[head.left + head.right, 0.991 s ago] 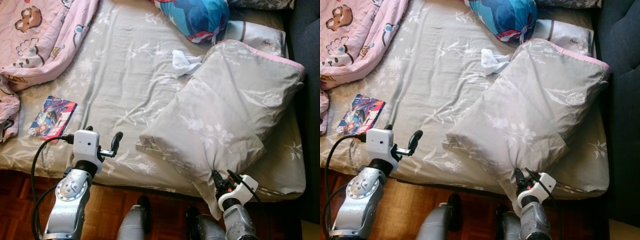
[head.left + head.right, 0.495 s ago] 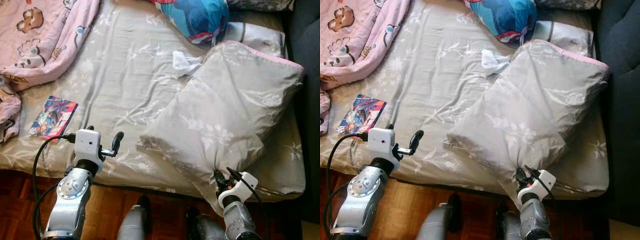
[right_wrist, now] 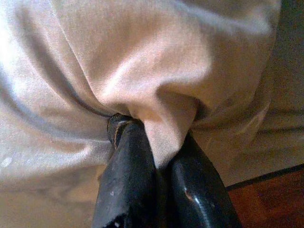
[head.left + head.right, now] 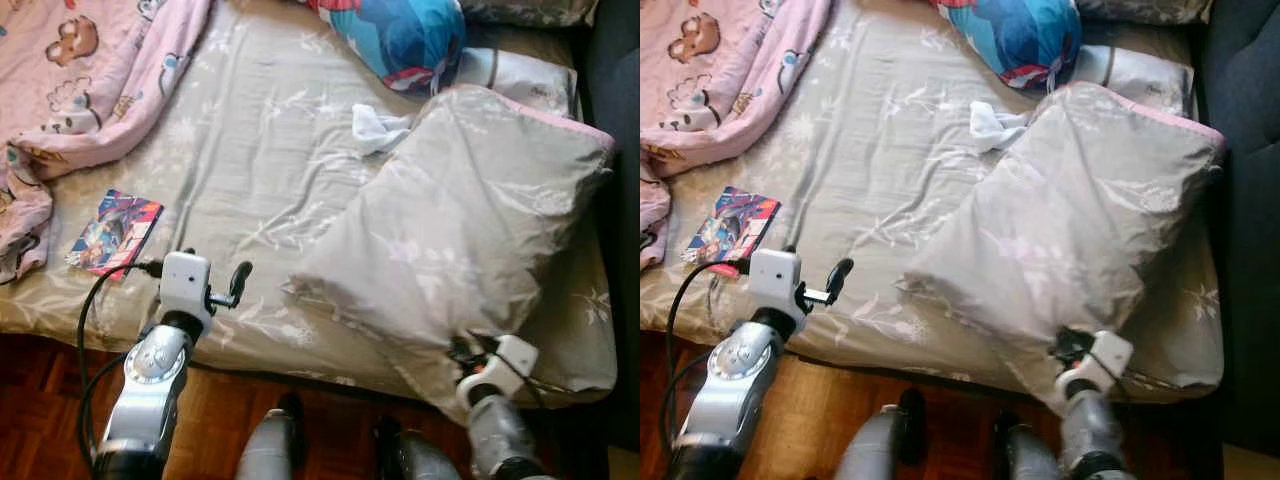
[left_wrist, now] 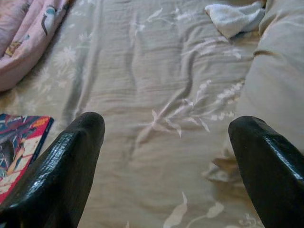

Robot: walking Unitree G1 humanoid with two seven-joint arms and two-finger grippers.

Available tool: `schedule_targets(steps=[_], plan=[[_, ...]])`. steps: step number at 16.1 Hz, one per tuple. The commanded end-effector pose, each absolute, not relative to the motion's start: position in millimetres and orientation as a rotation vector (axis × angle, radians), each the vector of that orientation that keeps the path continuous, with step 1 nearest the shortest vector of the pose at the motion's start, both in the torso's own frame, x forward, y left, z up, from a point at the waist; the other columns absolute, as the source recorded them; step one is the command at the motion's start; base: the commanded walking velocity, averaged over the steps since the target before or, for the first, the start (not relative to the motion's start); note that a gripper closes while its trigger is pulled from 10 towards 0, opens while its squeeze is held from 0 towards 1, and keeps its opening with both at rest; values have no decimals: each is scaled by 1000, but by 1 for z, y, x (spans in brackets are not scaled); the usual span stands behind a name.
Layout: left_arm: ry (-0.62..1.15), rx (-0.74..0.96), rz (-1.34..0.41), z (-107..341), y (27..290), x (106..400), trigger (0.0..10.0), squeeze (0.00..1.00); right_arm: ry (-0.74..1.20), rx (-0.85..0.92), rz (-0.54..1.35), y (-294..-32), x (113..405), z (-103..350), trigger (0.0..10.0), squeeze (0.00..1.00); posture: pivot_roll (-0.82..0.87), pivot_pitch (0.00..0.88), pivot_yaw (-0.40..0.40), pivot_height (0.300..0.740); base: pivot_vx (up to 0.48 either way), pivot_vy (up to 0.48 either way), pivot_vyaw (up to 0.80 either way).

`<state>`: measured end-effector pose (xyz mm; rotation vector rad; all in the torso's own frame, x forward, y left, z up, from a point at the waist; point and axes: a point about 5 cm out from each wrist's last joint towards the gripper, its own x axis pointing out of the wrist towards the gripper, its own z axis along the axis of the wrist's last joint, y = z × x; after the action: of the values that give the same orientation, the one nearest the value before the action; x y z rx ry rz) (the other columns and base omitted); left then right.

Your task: Clean up the room

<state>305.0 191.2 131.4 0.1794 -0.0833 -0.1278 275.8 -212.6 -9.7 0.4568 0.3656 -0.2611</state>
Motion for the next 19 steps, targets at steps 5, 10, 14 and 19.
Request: schedule_targets(steps=[5,10,14,19], plan=[[-38,186,-147,115,186,312,10000,0,242,276,-594,-307,256,16,0,0,125,317,38,740,0,0,0],[-45,182,-154,116,184,322,10000,0,151,85,-789,-374,233,50,0,0,93,296,35,740,0,0,0],[-35,179,-180,110,182,323,10000,0,230,42,-912,-391,209,43,10000,0,93,286,35,740,0,0,0],[-22,190,-202,106,185,324,10000,0,391,101,-879,-363,200,6,10000,20,113,279,42,740,0,0,0]])
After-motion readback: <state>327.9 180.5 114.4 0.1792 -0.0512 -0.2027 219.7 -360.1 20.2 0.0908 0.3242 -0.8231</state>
